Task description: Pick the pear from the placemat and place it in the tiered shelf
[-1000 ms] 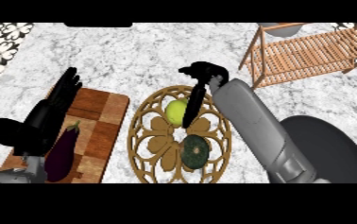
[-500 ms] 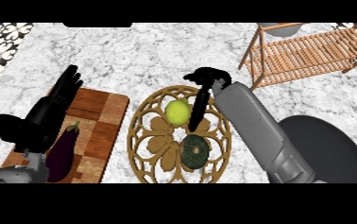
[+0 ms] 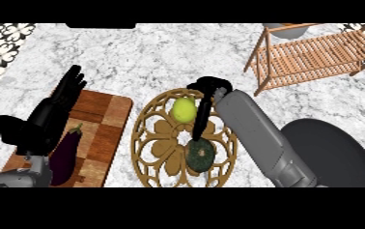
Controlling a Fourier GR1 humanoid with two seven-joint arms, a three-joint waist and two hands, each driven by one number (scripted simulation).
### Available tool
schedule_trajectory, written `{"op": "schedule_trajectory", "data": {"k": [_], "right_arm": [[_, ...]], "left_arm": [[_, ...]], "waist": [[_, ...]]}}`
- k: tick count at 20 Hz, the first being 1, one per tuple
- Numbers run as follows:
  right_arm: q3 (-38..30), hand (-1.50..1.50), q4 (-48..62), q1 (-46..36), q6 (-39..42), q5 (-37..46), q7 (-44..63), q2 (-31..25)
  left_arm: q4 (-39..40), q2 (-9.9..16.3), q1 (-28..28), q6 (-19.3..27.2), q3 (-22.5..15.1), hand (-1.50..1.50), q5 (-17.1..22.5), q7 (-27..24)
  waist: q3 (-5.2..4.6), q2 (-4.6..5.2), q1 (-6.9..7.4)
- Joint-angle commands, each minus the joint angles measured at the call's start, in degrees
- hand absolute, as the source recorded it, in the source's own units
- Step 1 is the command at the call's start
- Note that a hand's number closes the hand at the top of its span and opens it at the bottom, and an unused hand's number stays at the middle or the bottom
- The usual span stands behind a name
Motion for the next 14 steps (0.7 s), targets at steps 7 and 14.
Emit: {"op": "schedule_trajectory", "data": {"k": [7, 14], "right_arm": [[5.5, -1.5, -2.5, 6.7, -2.7, -3.8, -0.7, 0.6], [9.7, -1.5, 1.7, 9.1, -7.3, -1.6, -7.7, 0.6]], "left_arm": [[0.7, -1.2, -0.6, -1.6, 1.2, 0.0, -0.6, 0.6], [2.7, -0.5, -3.3, -2.6, 2.8, 0.0, -0.5, 0.9]], "waist": [[0.12, 0.37, -0.02], [0.12, 0.66, 0.12]]}}
